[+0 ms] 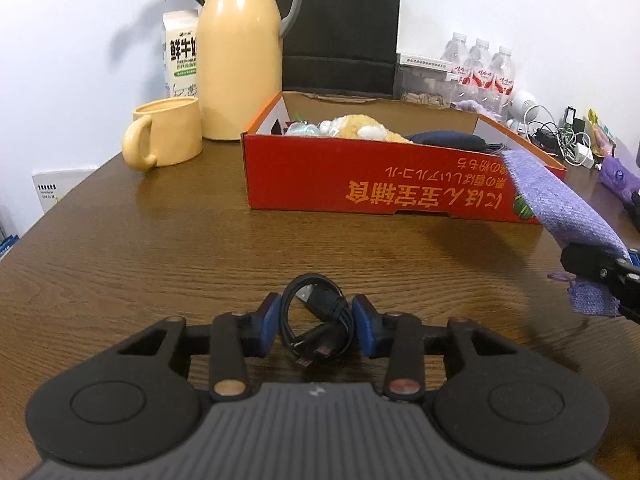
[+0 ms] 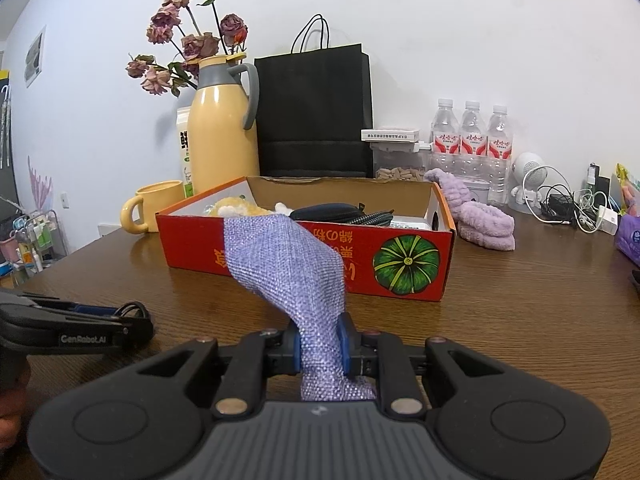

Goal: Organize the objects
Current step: 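Grasp the coiled black cable with the left gripper while the right holds the cloth, then carry the black cable and purple cloth over the box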

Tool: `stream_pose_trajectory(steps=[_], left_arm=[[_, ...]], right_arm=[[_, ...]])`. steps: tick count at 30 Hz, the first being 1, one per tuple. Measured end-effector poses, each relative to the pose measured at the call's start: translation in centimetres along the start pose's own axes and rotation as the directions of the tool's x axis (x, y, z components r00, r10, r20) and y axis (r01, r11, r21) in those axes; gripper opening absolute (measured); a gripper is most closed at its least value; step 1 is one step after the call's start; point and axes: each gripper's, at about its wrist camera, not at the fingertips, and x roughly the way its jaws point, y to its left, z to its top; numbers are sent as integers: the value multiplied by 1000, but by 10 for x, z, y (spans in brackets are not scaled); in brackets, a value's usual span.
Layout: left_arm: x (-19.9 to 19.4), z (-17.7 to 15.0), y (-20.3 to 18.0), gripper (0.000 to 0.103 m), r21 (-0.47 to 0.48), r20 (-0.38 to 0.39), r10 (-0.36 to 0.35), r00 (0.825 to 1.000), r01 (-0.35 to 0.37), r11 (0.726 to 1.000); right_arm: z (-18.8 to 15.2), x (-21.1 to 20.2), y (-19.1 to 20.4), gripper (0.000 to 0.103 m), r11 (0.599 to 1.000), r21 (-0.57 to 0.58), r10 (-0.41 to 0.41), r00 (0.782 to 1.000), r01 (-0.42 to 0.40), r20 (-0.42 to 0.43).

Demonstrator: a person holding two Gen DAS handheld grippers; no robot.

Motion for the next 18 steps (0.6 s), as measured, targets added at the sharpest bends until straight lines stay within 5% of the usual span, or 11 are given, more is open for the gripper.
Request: stream_pose_trajectory(steps=[7,18], left_arm=[[-16,21,-10,38,19,69,-69,995,68,998],[0,114,-29,38,6,230,-103,968,104,995]], right_arm=[[11,-7,3,16,1000,0,22,998,-22,62],[78,33,-1,16,999,-49,-12,988,20,153]])
